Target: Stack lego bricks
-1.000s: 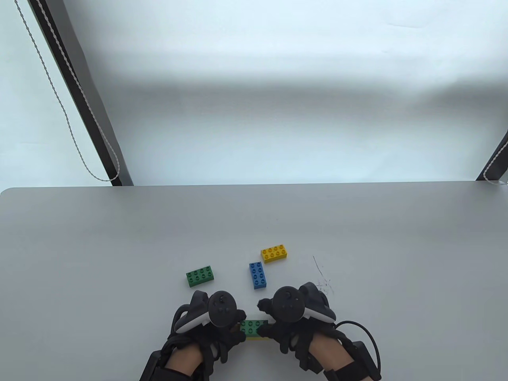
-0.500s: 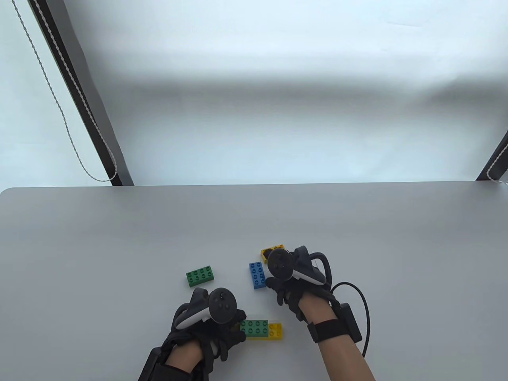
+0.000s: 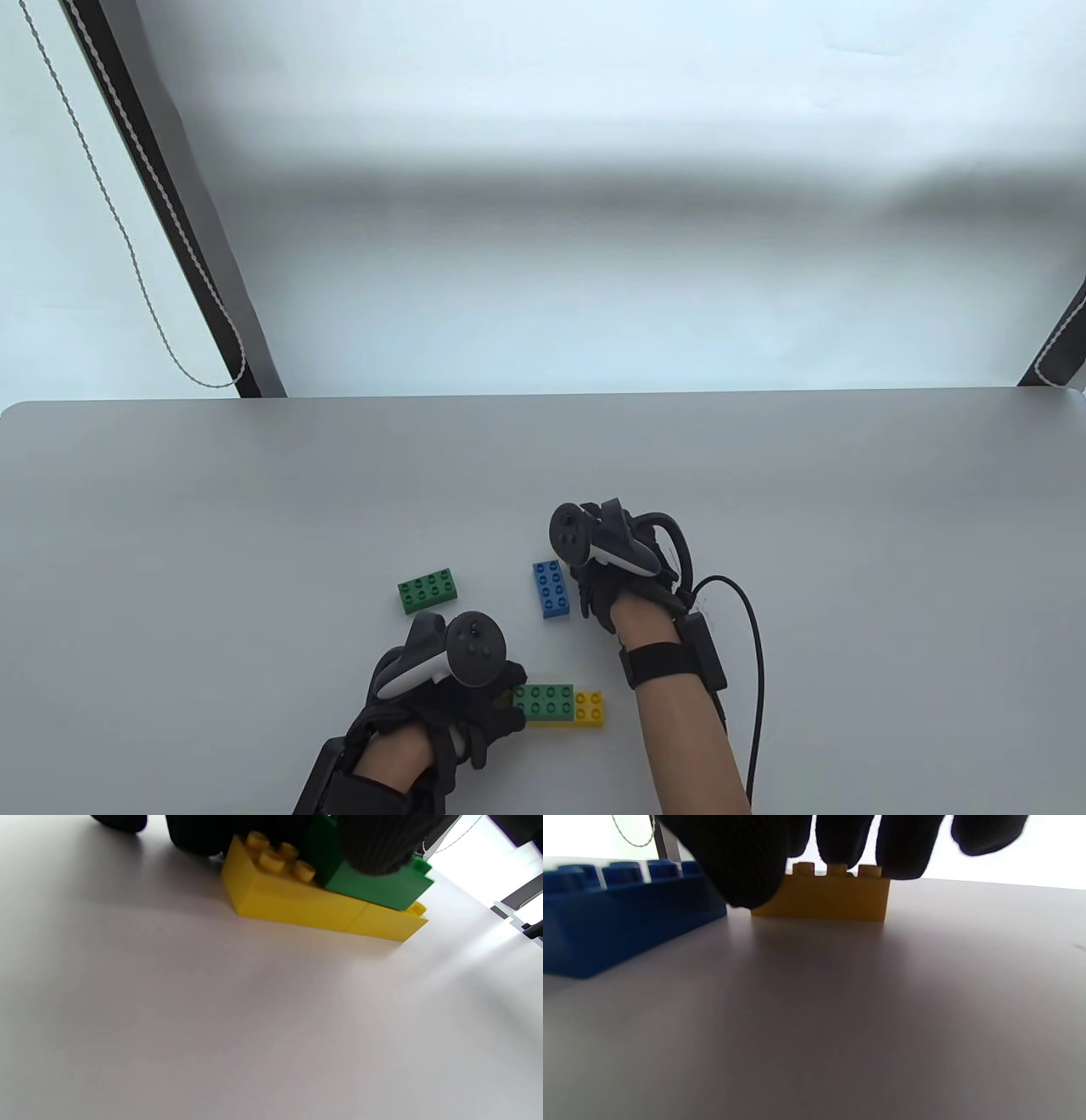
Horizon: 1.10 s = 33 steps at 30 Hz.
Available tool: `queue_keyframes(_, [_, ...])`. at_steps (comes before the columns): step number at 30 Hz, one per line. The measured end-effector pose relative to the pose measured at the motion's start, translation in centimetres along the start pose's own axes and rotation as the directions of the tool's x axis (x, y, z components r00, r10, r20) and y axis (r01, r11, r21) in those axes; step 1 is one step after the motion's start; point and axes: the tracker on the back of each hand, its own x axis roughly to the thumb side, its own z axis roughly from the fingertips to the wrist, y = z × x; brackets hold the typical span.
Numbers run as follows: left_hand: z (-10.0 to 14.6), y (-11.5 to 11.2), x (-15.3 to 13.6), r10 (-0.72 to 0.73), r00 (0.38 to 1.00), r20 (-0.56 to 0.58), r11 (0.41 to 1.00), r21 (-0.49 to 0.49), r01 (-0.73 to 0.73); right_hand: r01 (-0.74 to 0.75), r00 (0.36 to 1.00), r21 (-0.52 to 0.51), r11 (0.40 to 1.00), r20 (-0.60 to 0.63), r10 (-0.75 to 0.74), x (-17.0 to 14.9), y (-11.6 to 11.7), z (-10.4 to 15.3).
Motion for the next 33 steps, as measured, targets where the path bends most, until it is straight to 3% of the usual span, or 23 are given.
queue_keyframes(22, [0.0,-0.2,0.0,-0.01,1.0,0.0,1.0,0.013,0.01,-0.101,0.993,-0.004,0.995,-0.058,0.1,0.9,0.9,-1.2])
queue_keyframes(33, [0.0,-0.3,0.0,-0.01,1.0,-0.001,1.0,0.017,0.01,-0.14,0.99,-0.028,0.99,-0.012,0.14,0.7,-0.4,0.5])
